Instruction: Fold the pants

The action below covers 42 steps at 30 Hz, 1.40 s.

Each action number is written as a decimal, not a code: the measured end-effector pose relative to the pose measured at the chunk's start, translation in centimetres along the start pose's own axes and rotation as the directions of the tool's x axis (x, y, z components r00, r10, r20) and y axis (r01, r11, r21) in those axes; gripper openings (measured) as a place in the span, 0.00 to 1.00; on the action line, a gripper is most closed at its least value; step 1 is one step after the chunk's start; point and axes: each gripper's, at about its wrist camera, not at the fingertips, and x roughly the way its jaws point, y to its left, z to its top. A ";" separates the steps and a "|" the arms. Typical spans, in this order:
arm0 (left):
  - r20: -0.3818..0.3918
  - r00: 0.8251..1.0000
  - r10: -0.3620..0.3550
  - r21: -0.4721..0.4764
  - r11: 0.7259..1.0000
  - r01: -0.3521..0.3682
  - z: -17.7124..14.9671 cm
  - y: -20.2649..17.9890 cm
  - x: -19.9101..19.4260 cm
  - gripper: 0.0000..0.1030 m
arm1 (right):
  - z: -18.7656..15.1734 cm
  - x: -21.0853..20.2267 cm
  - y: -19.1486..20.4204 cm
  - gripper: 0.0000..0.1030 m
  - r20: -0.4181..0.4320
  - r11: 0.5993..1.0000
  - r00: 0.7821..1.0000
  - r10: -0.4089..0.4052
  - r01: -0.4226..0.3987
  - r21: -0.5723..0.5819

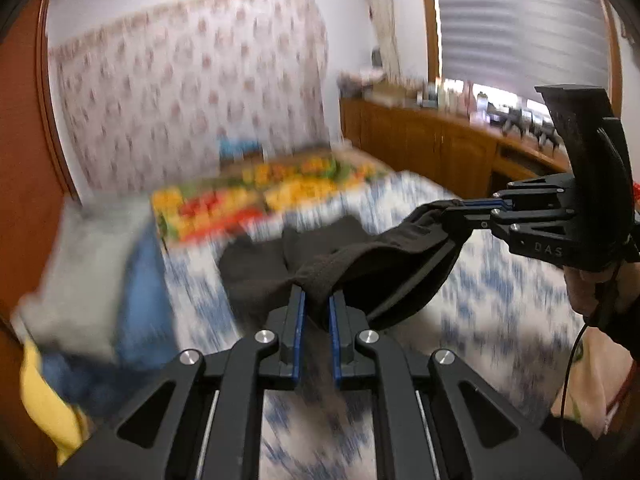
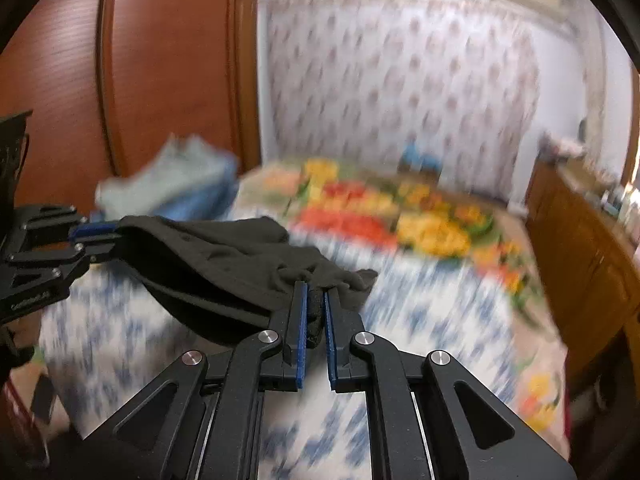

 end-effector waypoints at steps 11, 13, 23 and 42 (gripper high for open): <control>-0.046 0.998 -0.032 -0.062 0.998 0.029 -7.8 -3.8 -1.4 0.08 | -8.3 1.2 1.3 0.05 -0.145 0.996 0.988 0.058 -0.047 0.074; -0.044 0.999 -0.031 -0.065 0.997 0.028 -8.2 -4.1 -1.7 0.08 | -9.1 0.7 1.7 0.05 -0.144 0.996 0.988 0.061 -0.050 0.078; -0.049 0.998 -0.036 -0.119 0.992 0.030 -8.9 -3.5 -2.9 0.25 | -10.9 0.1 2.4 0.05 -0.144 0.991 0.987 0.069 -0.051 0.125; -0.098 0.992 -0.085 -0.350 0.936 0.046 -9.2 -0.7 0.7 0.40 | -12.9 0.5 2.6 0.08 -0.111 0.995 0.994 0.016 -0.005 0.101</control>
